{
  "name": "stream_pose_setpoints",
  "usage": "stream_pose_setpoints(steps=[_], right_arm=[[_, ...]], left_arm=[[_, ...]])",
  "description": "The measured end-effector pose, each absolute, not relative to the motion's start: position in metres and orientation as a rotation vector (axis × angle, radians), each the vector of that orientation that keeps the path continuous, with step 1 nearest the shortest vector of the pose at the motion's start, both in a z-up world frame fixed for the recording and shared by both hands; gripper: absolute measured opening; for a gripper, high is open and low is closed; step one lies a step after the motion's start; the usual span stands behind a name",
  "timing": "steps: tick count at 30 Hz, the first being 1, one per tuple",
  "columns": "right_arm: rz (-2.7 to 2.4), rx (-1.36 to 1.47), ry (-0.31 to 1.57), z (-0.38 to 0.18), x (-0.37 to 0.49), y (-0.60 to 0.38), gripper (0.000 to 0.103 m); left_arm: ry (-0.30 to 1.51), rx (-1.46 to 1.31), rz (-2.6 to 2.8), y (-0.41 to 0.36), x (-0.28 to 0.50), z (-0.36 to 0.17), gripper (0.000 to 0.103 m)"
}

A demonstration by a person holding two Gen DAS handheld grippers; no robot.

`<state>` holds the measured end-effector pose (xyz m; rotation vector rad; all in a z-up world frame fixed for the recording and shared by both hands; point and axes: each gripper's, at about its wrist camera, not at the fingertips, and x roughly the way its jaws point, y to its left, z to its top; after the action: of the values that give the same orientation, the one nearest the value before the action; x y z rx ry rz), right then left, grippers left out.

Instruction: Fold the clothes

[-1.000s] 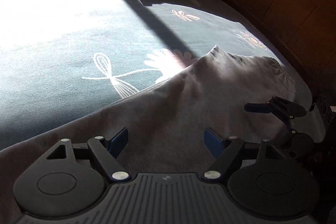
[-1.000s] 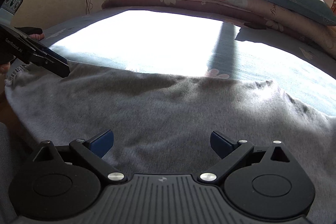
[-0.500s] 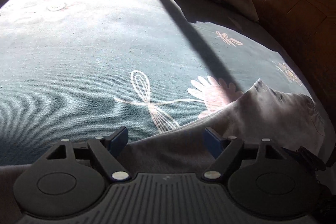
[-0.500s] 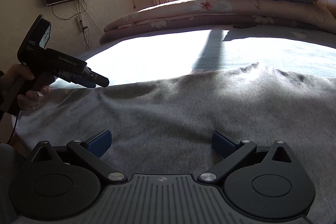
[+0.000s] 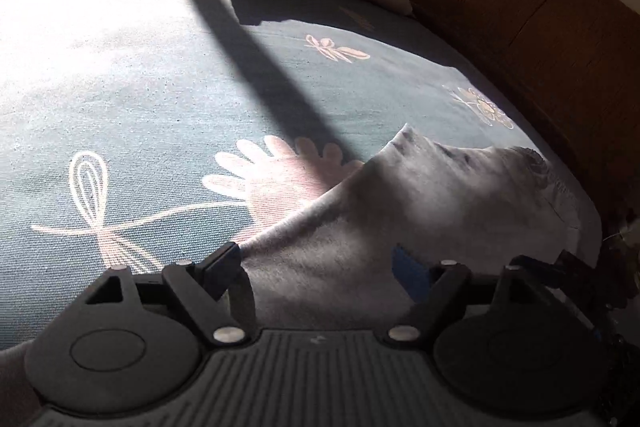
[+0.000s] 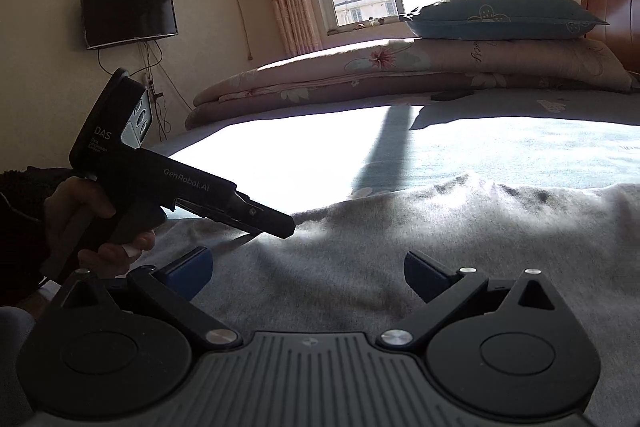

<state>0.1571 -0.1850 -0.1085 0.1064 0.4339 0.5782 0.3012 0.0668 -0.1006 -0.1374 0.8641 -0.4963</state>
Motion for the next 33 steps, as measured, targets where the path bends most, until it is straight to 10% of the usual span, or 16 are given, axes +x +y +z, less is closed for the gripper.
stream_pose_setpoints(steps=[26, 33], right_arm=[[0.522, -0.040, 0.484, -0.111, 0.152, -0.171, 0.103], [0.480, 0.038, 0.633, -0.127, 0.171, -0.177, 0.103]], left_arm=[[0.974, 0.042, -0.461, 0.059, 0.241, -0.106, 0.086], [0.937, 0.056, -0.482, 0.060, 0.231, -0.109, 0.102]])
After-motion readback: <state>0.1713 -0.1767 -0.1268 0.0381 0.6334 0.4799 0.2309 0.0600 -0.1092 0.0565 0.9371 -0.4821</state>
